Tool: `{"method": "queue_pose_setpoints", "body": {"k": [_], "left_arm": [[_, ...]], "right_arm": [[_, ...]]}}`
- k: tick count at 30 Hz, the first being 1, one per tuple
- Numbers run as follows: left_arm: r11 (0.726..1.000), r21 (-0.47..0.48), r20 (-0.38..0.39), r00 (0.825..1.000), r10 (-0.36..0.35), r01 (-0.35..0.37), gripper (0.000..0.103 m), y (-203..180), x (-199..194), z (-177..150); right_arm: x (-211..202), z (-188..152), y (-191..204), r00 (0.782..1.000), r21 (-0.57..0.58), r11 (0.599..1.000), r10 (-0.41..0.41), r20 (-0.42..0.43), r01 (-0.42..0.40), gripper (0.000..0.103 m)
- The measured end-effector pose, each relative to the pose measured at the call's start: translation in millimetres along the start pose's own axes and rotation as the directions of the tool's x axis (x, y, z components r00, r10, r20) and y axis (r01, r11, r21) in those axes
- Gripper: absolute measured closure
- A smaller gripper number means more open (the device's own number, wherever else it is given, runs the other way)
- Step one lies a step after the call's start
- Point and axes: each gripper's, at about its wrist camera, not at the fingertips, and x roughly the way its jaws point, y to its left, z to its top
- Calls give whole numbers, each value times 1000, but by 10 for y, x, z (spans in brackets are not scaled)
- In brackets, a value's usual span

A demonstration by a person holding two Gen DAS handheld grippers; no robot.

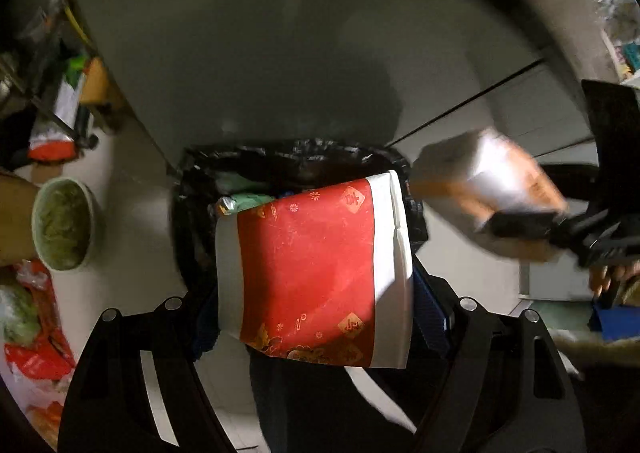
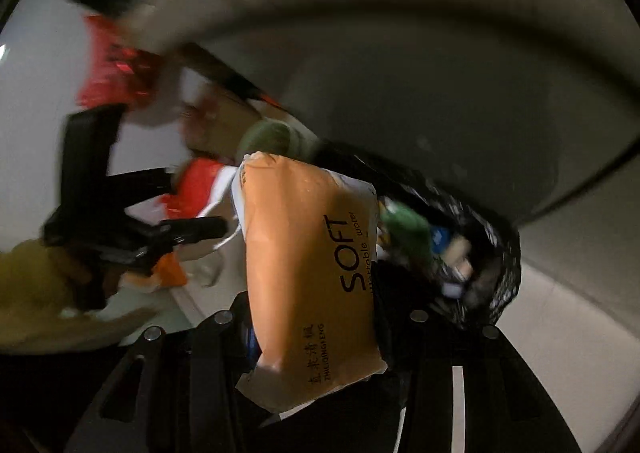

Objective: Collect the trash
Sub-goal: 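Lower the cup and tissue pack into the black trash bag and release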

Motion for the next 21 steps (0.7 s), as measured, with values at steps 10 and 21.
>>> {"method": "queue_pose_setpoints", "body": {"k": [10, 21], "left_arm": [[969, -81, -282, 938, 203, -234, 24, 619, 1607, 38], [967, -6, -141, 957, 252, -256, 23, 332, 911, 134]], "right_arm": [[1446, 34, -779, 948, 104, 945, -296, -118, 309, 26], [792, -62, -637, 956, 88, 952, -290, -44, 293, 19]]}}
